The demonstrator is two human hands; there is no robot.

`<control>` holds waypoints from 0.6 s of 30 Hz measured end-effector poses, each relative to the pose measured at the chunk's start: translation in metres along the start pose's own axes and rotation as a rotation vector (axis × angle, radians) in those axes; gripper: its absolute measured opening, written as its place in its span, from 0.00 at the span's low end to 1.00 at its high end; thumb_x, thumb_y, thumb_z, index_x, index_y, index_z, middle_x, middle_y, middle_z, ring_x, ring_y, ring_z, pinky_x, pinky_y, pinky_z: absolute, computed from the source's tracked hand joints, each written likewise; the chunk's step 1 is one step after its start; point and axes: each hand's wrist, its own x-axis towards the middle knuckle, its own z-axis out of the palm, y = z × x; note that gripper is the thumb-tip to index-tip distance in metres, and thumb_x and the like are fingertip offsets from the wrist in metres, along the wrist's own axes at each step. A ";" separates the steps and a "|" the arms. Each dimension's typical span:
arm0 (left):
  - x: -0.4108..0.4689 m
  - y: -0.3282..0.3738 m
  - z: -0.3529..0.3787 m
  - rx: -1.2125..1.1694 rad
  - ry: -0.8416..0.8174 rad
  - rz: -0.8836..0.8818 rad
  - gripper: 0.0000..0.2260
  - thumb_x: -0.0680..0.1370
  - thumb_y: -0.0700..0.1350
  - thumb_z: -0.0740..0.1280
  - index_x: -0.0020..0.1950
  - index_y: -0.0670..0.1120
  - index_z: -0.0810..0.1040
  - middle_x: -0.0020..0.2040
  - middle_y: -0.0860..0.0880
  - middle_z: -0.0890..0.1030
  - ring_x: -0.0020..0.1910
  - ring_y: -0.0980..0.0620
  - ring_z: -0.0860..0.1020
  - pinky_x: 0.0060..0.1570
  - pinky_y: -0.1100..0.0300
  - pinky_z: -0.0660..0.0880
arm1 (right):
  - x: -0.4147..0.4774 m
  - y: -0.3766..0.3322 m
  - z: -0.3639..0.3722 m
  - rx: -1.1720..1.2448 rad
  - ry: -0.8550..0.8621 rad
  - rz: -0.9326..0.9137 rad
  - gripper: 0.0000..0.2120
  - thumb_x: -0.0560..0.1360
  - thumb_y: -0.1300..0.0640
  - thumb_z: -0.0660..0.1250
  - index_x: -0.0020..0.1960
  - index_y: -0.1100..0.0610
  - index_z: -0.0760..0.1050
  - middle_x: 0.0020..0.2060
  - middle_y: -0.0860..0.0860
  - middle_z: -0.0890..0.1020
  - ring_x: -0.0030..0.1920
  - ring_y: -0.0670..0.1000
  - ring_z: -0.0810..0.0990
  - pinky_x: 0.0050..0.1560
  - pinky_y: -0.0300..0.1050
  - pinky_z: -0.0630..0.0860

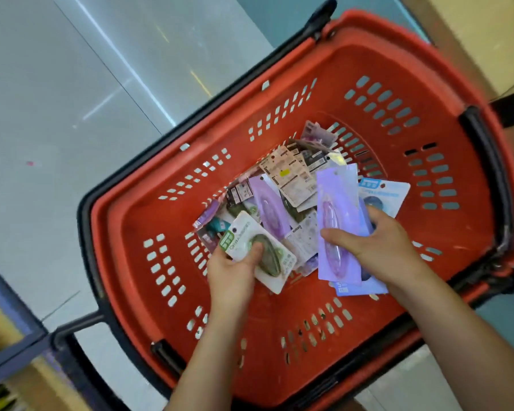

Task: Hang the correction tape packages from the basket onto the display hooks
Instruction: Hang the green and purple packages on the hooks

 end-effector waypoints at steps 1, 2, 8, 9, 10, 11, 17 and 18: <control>-0.017 0.022 -0.010 -0.073 -0.065 0.007 0.08 0.75 0.34 0.72 0.50 0.46 0.81 0.46 0.48 0.86 0.41 0.55 0.85 0.39 0.63 0.79 | -0.011 -0.009 -0.002 0.039 -0.012 0.010 0.11 0.68 0.54 0.79 0.46 0.47 0.79 0.40 0.45 0.84 0.37 0.47 0.83 0.29 0.41 0.76; -0.033 0.042 -0.019 -0.150 -0.130 0.013 0.10 0.74 0.34 0.71 0.52 0.44 0.81 0.47 0.47 0.87 0.44 0.51 0.85 0.42 0.59 0.80 | -0.022 -0.019 -0.006 0.074 -0.033 0.017 0.12 0.68 0.55 0.79 0.47 0.47 0.79 0.40 0.44 0.85 0.38 0.47 0.84 0.30 0.44 0.78; -0.133 0.134 -0.030 -0.421 -0.468 -0.075 0.12 0.71 0.42 0.68 0.52 0.40 0.82 0.48 0.41 0.85 0.43 0.47 0.84 0.40 0.56 0.81 | -0.104 -0.095 -0.038 0.226 -0.201 -0.068 0.18 0.66 0.50 0.76 0.55 0.49 0.80 0.47 0.46 0.87 0.48 0.49 0.86 0.47 0.50 0.83; -0.149 0.146 -0.030 -0.430 -0.504 -0.082 0.12 0.72 0.43 0.68 0.52 0.39 0.82 0.48 0.41 0.85 0.44 0.47 0.84 0.42 0.54 0.82 | -0.119 -0.106 -0.044 0.255 -0.212 -0.081 0.16 0.69 0.52 0.75 0.56 0.49 0.79 0.48 0.47 0.87 0.49 0.50 0.86 0.47 0.49 0.83; -0.165 0.157 -0.030 -0.435 -0.537 -0.073 0.12 0.73 0.44 0.69 0.52 0.39 0.83 0.46 0.41 0.85 0.43 0.47 0.84 0.44 0.53 0.82 | -0.133 -0.115 -0.050 0.278 -0.228 -0.090 0.14 0.71 0.54 0.74 0.56 0.50 0.79 0.48 0.48 0.87 0.48 0.50 0.86 0.45 0.45 0.82; -0.181 0.169 -0.031 -0.439 -0.568 -0.050 0.10 0.73 0.44 0.70 0.50 0.40 0.84 0.45 0.41 0.85 0.41 0.47 0.84 0.42 0.54 0.81 | -0.147 -0.124 -0.056 0.294 -0.237 -0.102 0.14 0.73 0.57 0.73 0.58 0.52 0.79 0.47 0.48 0.87 0.46 0.49 0.86 0.41 0.41 0.81; -0.280 0.229 -0.047 -0.369 -0.540 0.106 0.16 0.71 0.42 0.67 0.56 0.38 0.81 0.49 0.42 0.86 0.42 0.48 0.85 0.39 0.56 0.81 | -0.229 -0.174 -0.089 0.279 -0.079 -0.217 0.12 0.75 0.56 0.74 0.57 0.53 0.79 0.44 0.48 0.86 0.46 0.49 0.85 0.41 0.42 0.80; -0.295 0.236 -0.051 -0.337 -0.520 0.145 0.17 0.71 0.43 0.68 0.57 0.38 0.80 0.50 0.41 0.85 0.45 0.47 0.85 0.42 0.54 0.82 | -0.242 -0.181 -0.094 0.262 -0.037 -0.236 0.12 0.76 0.51 0.72 0.57 0.51 0.79 0.46 0.49 0.86 0.48 0.50 0.85 0.46 0.47 0.81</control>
